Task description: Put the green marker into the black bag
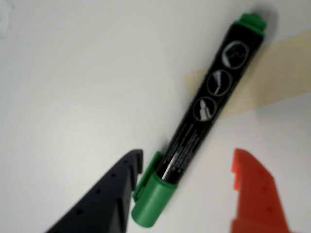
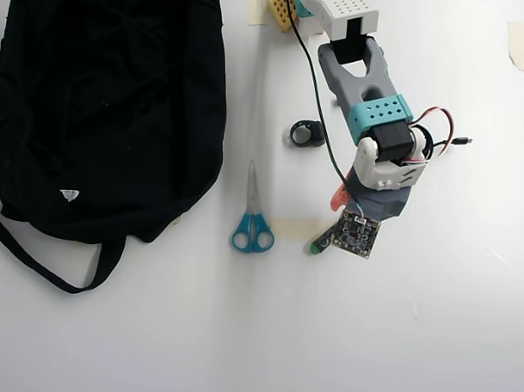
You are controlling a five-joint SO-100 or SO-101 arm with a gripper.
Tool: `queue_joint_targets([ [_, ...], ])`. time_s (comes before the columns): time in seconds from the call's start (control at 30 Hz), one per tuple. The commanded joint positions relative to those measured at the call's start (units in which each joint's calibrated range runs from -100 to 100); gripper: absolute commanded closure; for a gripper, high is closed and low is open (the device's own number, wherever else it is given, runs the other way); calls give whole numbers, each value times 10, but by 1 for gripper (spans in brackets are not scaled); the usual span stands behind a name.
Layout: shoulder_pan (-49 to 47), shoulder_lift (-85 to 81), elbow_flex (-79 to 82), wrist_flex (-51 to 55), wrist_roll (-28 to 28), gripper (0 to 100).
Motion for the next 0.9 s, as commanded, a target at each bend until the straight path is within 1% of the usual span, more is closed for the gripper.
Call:
queue_joint_targets([
  [0.0,-6,-6,-20,-4,0,76],
  [0.87,0,20,-22,-16,3,76],
])
